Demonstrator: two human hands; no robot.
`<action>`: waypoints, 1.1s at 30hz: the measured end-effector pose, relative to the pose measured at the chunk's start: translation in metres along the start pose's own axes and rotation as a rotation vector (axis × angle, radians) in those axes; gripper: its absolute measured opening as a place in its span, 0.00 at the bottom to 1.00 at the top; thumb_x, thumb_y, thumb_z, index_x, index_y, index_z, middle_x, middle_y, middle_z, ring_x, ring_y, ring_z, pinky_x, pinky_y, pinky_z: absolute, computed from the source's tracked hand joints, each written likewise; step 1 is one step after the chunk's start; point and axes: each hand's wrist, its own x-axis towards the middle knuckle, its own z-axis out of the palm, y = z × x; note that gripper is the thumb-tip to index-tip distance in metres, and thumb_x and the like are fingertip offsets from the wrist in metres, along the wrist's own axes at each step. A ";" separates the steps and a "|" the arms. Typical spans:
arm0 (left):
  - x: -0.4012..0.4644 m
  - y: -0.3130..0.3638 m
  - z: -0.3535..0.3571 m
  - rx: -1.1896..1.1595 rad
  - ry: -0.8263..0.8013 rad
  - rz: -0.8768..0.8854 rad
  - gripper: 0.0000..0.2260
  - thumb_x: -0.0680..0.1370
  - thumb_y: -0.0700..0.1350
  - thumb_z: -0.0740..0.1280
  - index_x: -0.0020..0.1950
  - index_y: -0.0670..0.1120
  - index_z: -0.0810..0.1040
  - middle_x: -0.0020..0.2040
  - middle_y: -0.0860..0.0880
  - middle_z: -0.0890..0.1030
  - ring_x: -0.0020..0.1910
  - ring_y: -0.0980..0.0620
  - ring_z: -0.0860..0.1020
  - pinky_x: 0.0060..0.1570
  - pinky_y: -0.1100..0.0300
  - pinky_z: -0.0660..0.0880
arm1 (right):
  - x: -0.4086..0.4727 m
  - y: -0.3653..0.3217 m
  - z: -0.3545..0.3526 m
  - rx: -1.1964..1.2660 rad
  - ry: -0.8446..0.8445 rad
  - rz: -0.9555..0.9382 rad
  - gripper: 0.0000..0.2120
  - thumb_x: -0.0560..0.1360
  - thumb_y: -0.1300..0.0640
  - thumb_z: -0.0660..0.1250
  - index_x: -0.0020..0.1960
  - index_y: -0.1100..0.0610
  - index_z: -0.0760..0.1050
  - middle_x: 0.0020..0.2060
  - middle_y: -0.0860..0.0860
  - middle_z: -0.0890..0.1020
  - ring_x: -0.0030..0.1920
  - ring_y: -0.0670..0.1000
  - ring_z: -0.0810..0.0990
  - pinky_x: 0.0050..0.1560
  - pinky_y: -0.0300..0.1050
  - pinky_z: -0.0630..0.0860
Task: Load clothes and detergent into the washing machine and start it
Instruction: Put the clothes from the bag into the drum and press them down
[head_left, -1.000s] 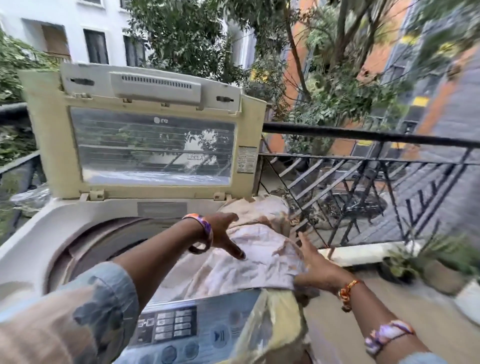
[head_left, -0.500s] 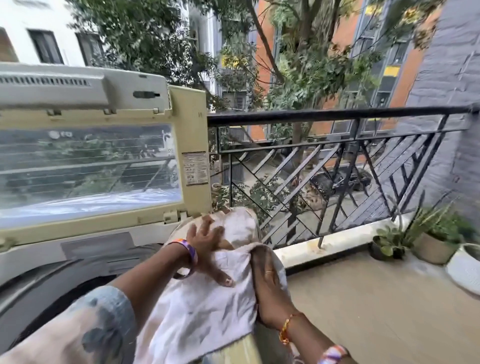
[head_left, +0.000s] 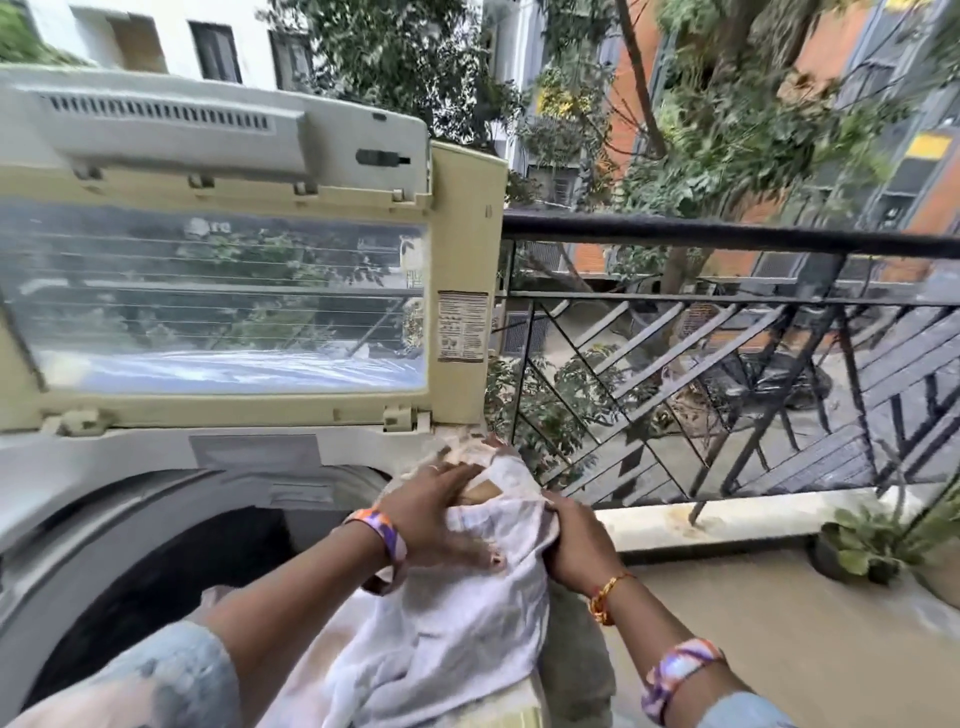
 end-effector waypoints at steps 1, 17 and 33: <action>-0.007 0.001 -0.001 -0.071 -0.027 -0.004 0.55 0.56 0.66 0.73 0.76 0.50 0.53 0.74 0.48 0.63 0.73 0.51 0.63 0.72 0.60 0.61 | -0.007 -0.011 -0.010 -0.043 0.045 -0.014 0.15 0.72 0.52 0.64 0.58 0.43 0.74 0.50 0.50 0.84 0.49 0.55 0.82 0.43 0.46 0.78; -0.155 -0.064 -0.138 -0.628 0.944 -0.025 0.32 0.49 0.57 0.72 0.51 0.52 0.76 0.49 0.53 0.81 0.46 0.63 0.78 0.45 0.69 0.74 | -0.061 -0.296 -0.042 0.340 -0.063 -0.651 0.30 0.67 0.67 0.70 0.67 0.55 0.70 0.64 0.53 0.76 0.60 0.50 0.78 0.62 0.45 0.75; -0.188 -0.137 -0.110 0.190 -0.180 -0.536 0.29 0.71 0.55 0.70 0.68 0.44 0.70 0.64 0.47 0.77 0.62 0.49 0.75 0.60 0.62 0.71 | -0.049 -0.117 0.011 -0.611 -0.185 0.018 0.26 0.72 0.47 0.67 0.68 0.50 0.69 0.68 0.59 0.68 0.70 0.57 0.65 0.65 0.48 0.69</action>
